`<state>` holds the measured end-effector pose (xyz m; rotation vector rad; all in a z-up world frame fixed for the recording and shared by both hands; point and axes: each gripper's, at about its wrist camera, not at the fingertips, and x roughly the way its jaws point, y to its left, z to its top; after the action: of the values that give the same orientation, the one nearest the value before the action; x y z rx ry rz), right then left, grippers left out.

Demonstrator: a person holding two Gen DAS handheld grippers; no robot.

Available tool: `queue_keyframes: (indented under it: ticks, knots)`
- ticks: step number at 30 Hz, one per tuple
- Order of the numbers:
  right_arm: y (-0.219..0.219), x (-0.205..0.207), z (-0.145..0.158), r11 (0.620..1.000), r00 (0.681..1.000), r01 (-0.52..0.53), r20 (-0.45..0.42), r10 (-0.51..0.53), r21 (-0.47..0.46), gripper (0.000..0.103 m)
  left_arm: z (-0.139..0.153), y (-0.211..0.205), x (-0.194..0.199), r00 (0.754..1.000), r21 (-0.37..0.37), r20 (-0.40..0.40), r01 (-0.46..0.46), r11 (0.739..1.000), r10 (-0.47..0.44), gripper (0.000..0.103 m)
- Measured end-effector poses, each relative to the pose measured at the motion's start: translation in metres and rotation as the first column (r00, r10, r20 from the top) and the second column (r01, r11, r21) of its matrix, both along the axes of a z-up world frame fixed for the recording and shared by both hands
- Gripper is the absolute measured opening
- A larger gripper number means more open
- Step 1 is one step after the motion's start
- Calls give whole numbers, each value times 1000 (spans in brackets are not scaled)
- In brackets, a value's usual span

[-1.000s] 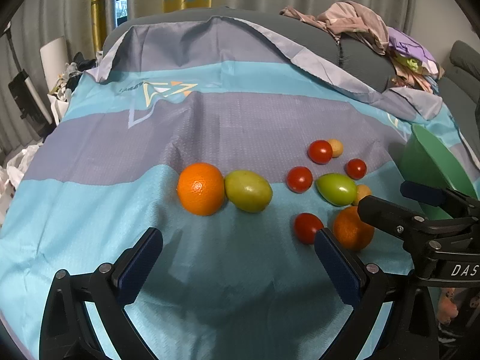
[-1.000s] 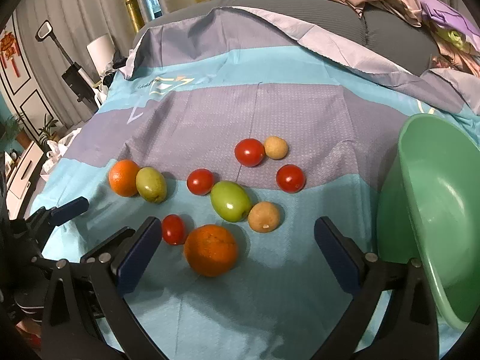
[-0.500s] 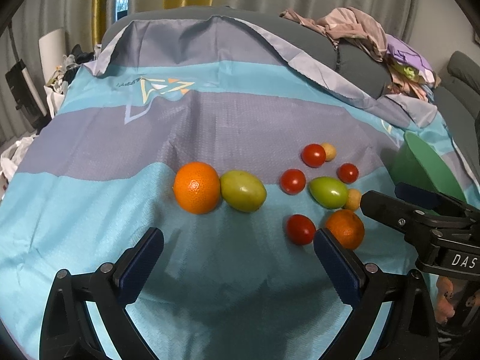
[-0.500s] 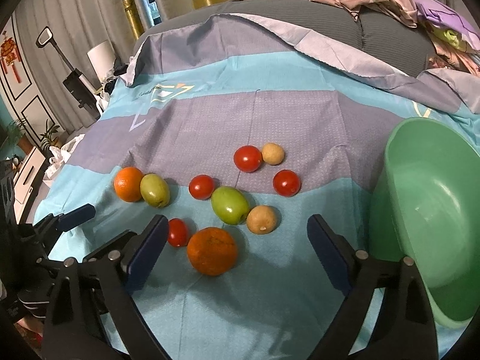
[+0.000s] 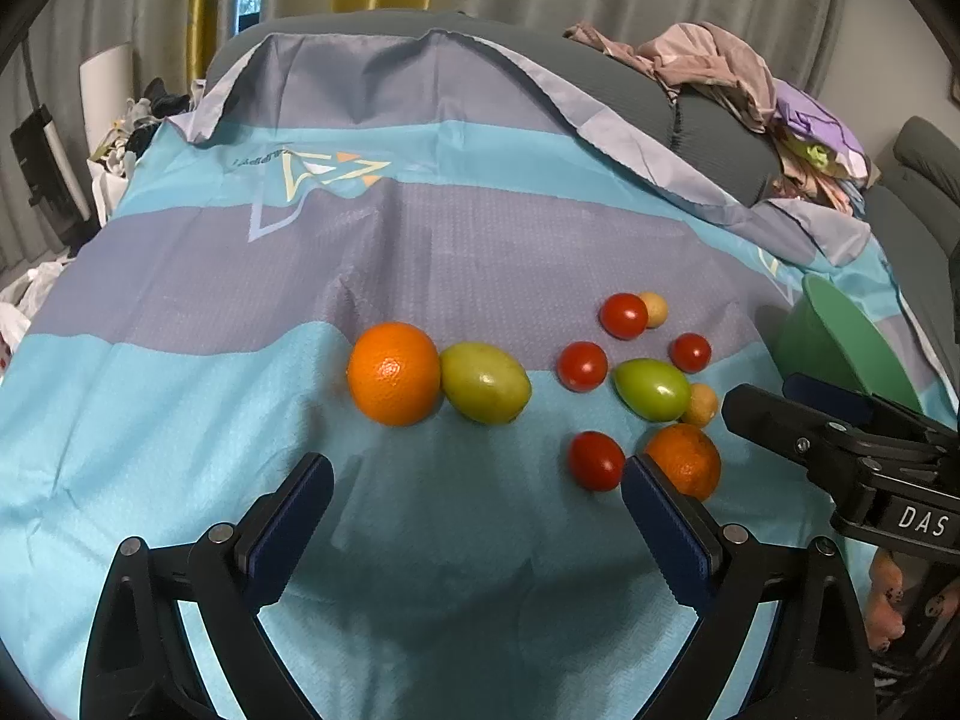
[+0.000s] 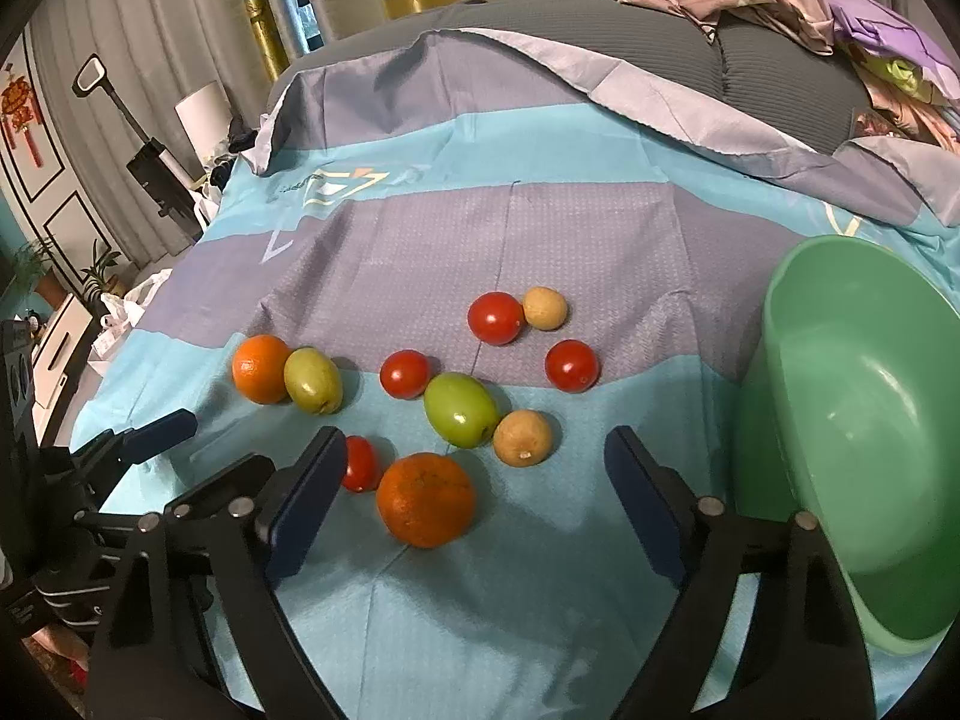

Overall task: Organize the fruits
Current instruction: 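Move both grippers toward the two oranges on the sheet, then grasp an orange with the left gripper while the right gripper grasps the large mandarin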

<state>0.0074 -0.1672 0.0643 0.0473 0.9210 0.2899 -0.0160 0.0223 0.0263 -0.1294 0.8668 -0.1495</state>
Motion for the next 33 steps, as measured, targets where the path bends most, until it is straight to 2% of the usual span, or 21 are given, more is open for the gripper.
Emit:
queue_keyframes:
  ticks: [4,8,12,15,18,22,24,25,30,33]
  knots:
    - [-1,0,2,1000,1000,2,-8,-2,14,79,2,2,-1,1000,-22,0,6,1000,-6,97]
    - [-6,-2,7,998,1000,14,-26,-13,54,71,5,3,-1,1000,-61,-6,13,998,-14,90]
    - [-7,-4,18,995,999,5,-40,-2,95,70,12,4,1,999,-128,-20,37,991,-39,82]
    - [-6,-1,21,992,998,-9,-68,18,122,70,20,7,7,999,-146,-28,21,989,-25,77]
    - [-2,6,19,991,991,-34,-122,50,126,66,29,7,16,998,-150,-52,18,989,-27,69]
    - [4,17,7,992,979,-46,-191,68,121,60,35,14,29,997,-122,-79,-14,992,4,65]
    - [5,18,0,992,975,-46,-211,70,115,57,34,20,39,995,-127,-100,-37,991,24,55]
    - [5,17,-4,992,974,-47,-216,72,119,57,33,23,44,994,-126,-106,-50,991,37,53]
    - [7,17,-19,996,968,-47,-242,66,81,57,16,32,56,985,-118,-154,-98,988,79,52]
    - [8,20,-25,995,964,-50,-256,71,87,55,6,29,58,982,-81,-169,-99,992,84,52]
